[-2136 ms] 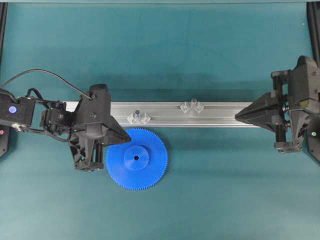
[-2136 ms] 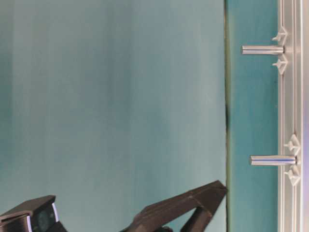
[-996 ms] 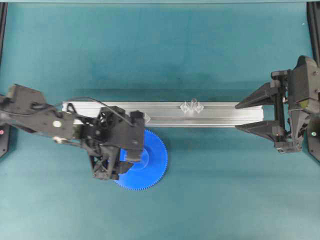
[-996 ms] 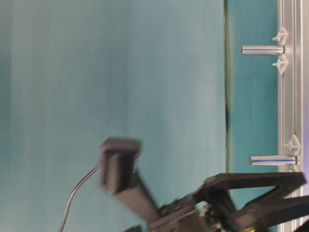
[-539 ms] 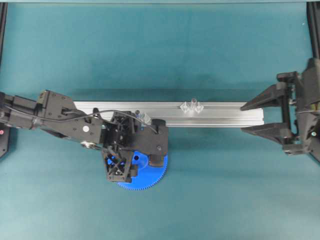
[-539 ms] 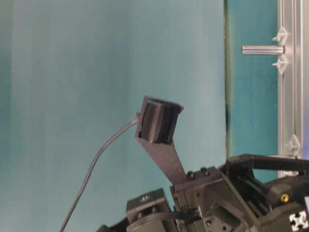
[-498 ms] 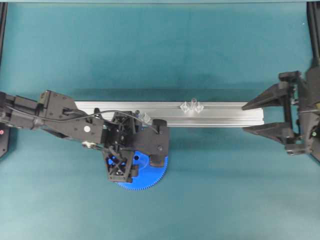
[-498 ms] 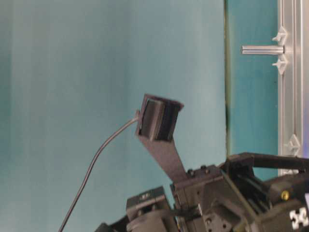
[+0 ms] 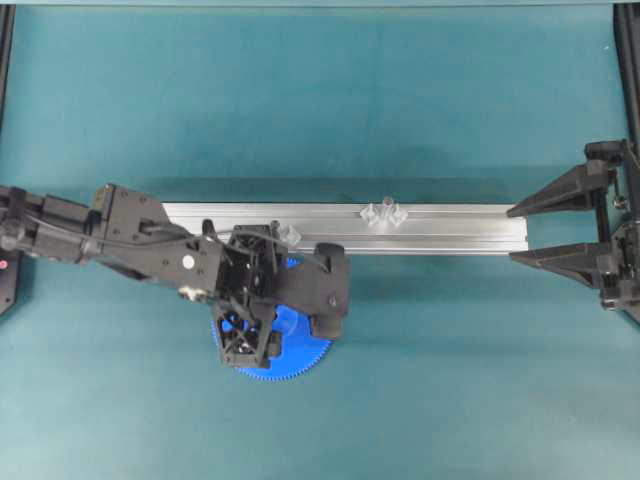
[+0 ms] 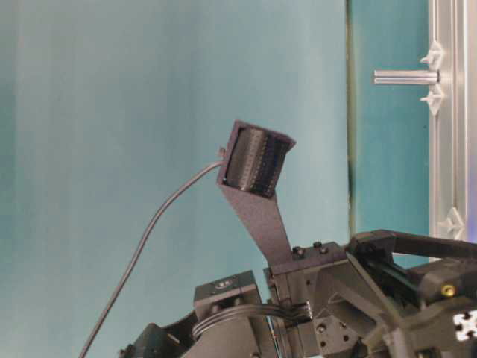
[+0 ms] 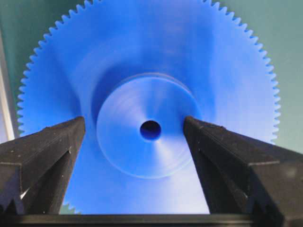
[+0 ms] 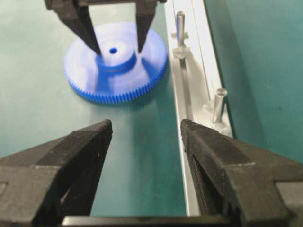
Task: Insert the large gear onto the shaft.
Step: 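Close the left gripper on the blue gear hub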
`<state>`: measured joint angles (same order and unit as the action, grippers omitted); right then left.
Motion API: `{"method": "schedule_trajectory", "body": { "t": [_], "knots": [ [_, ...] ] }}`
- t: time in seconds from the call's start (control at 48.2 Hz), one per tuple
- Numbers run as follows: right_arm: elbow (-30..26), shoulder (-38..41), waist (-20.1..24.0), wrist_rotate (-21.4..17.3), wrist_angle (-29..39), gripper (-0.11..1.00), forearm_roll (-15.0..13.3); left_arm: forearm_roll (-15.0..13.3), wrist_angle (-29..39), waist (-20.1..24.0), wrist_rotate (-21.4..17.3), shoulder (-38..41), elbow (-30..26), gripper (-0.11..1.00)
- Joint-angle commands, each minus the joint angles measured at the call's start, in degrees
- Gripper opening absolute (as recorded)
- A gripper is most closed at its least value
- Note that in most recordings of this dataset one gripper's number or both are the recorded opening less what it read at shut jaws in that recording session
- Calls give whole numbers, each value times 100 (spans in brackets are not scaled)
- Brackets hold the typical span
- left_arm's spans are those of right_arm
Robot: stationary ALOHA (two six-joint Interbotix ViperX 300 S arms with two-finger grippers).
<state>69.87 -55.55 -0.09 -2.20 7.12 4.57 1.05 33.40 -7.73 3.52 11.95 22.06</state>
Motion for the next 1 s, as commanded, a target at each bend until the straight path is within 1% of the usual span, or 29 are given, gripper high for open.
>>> {"method": "schedule_trajectory", "body": {
  "t": [0.0, 0.249, 0.602, 0.767, 0.975],
  "knots": [
    [-53, 26, 18, -44, -26, 70, 9, -9, 0, -167, 79, 0, -105, 92],
    [-62, 35, 18, -44, -18, 70, 9, -9, 26, -167, 237, 44, -97, 92],
    [-88, 26, 53, -44, -18, 70, 9, 0, 158, -167, 211, 105, 79, 92],
    [-88, 26, 79, -53, -18, 70, 9, -9, 167, -167, 211, 141, 79, 92],
    [-97, 26, 114, -53, -18, 70, 9, -9, 352, -167, 185, 193, 97, 92]
  ]
}}
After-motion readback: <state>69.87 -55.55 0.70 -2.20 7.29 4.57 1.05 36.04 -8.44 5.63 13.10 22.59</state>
